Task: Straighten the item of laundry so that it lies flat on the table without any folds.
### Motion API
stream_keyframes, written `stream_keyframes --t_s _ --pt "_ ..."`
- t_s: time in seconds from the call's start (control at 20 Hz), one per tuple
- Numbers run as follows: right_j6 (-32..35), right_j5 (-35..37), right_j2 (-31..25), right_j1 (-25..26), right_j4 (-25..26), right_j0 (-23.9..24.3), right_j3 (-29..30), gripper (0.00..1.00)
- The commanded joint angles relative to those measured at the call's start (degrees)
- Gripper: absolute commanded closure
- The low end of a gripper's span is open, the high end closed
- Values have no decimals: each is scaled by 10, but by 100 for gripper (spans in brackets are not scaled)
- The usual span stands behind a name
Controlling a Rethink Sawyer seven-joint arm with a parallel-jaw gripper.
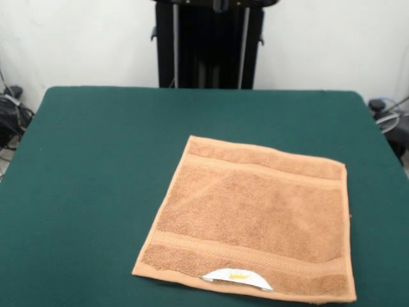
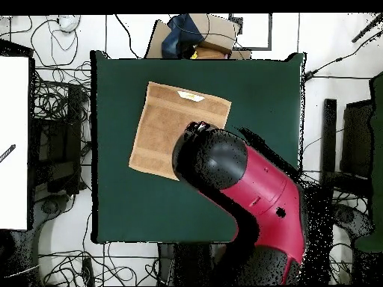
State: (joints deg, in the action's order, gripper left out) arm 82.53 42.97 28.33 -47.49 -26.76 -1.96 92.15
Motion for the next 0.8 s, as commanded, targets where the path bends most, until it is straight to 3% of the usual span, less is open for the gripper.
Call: stream_keyframes --t_s 0.05,0.4,0.8 --pt "-61 -19 -127 7 50 19 95 0" --pt "-46 8 -161 5 77 42 95 0" --pt "-44 -10 -211 0 95 77 113 0"
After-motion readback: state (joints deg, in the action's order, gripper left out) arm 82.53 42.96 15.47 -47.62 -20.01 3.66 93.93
